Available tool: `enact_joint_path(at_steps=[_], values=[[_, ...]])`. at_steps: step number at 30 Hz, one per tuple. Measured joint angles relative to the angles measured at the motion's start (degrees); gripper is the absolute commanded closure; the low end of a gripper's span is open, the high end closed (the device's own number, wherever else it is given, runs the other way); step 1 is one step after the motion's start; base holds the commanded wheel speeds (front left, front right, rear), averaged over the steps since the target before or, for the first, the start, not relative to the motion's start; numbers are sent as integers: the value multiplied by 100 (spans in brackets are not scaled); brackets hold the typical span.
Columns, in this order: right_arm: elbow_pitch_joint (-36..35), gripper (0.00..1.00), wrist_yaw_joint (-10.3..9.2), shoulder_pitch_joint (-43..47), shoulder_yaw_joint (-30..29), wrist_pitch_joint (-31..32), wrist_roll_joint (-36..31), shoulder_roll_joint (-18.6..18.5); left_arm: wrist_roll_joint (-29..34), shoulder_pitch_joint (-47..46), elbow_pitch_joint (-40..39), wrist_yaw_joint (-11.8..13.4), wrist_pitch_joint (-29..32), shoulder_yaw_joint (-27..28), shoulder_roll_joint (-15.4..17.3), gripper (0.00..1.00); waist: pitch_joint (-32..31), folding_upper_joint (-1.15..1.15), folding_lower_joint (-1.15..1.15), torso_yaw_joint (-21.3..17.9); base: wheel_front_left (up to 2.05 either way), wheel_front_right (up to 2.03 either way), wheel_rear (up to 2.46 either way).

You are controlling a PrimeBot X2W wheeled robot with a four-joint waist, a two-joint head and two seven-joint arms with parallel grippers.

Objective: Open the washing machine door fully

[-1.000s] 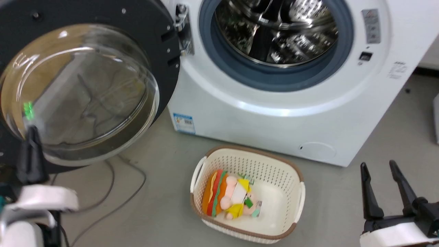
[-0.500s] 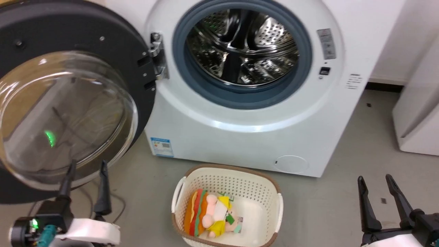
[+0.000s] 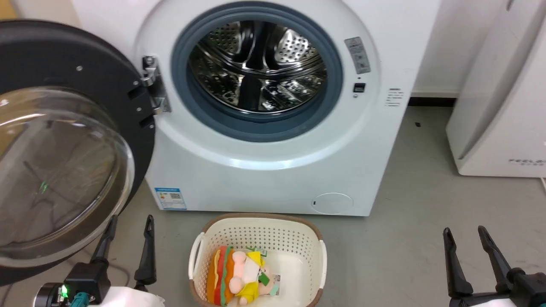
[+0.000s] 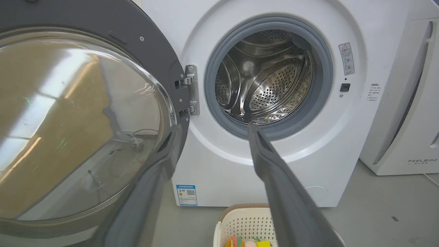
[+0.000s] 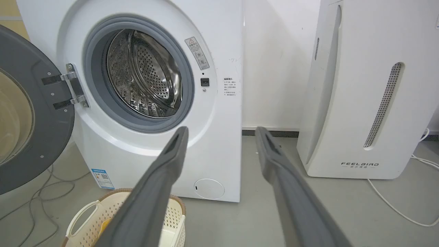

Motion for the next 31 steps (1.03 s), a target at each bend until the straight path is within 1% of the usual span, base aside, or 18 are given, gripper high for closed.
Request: enact_joint_path(at_steps=[4, 5, 18, 31], values=[[0, 0, 0, 7, 5, 0, 26, 0, -3, 27, 9, 1, 0, 11, -59, 0, -7, 0, 1, -145, 0, 0, 0], [1, 100, 0, 7, 13, 0, 26, 0, -8, 43, 12, 0, 0, 15, -63, 100, -7, 0, 1, -177, 0, 0, 0], [-3, 100, 0, 1, 38, 89, 21, -2, -1, 59, 4, 21, 85, -38, -71, 100, 8, 0, 1, -217, 0, 0, 0], [-23, 100, -1, -18, 105, 216, -21, -2, 2, 58, -36, 100, 233, -92, -79, 100, 32, 0, 1, -230, 0, 0, 0]])
